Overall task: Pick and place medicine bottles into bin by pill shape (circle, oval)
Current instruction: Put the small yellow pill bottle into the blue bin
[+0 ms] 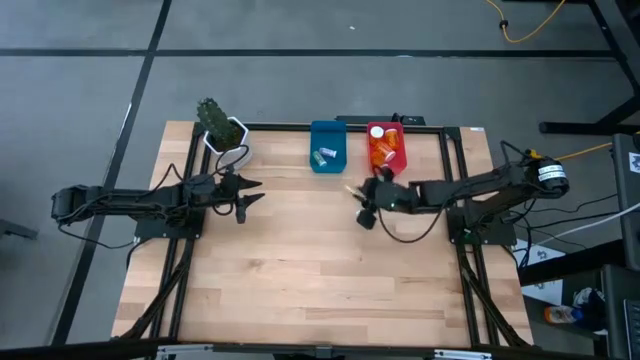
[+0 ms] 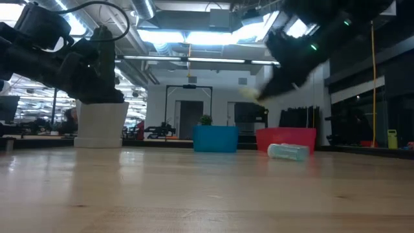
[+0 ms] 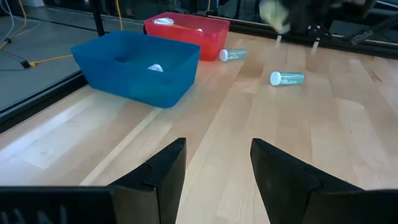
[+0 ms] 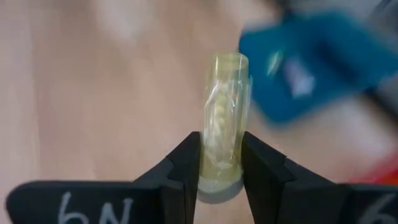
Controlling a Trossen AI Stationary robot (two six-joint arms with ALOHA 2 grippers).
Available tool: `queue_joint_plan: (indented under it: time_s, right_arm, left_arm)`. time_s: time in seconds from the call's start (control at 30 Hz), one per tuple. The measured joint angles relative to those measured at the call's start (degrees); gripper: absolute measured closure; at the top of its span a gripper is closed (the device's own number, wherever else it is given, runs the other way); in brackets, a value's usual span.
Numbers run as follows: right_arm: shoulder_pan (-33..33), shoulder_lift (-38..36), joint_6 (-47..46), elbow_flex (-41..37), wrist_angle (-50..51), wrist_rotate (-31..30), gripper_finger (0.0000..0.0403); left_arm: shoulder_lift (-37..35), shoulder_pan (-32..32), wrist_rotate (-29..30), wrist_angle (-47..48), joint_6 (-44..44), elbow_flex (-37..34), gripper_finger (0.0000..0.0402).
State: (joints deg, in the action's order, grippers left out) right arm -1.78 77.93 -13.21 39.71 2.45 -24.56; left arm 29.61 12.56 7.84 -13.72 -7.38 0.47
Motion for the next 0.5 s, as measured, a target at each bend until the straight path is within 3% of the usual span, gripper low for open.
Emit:
queue_joint_plan:
  time_s: [0.2,0.33,0.5]
  right_arm:
    - [3.54,0.00,7.97,0.67,-14.03,-4.28,0.0302]
    - [7.89,0.53,7.45,0.52,-14.60,-4.17,0.0302]
    - [13.73,4.25,6.96,1.65,-14.35,5.00,0.0302]
  left_arm:
    - [0.00,0.00,0.02,0.00,0.02,0.00,0.0227]
    - [0.00,0.00,0.02,0.00,0.02,0.00,0.0227]
    - [0.00,0.00,0.02,0.00,-0.02,0.00,0.0227]
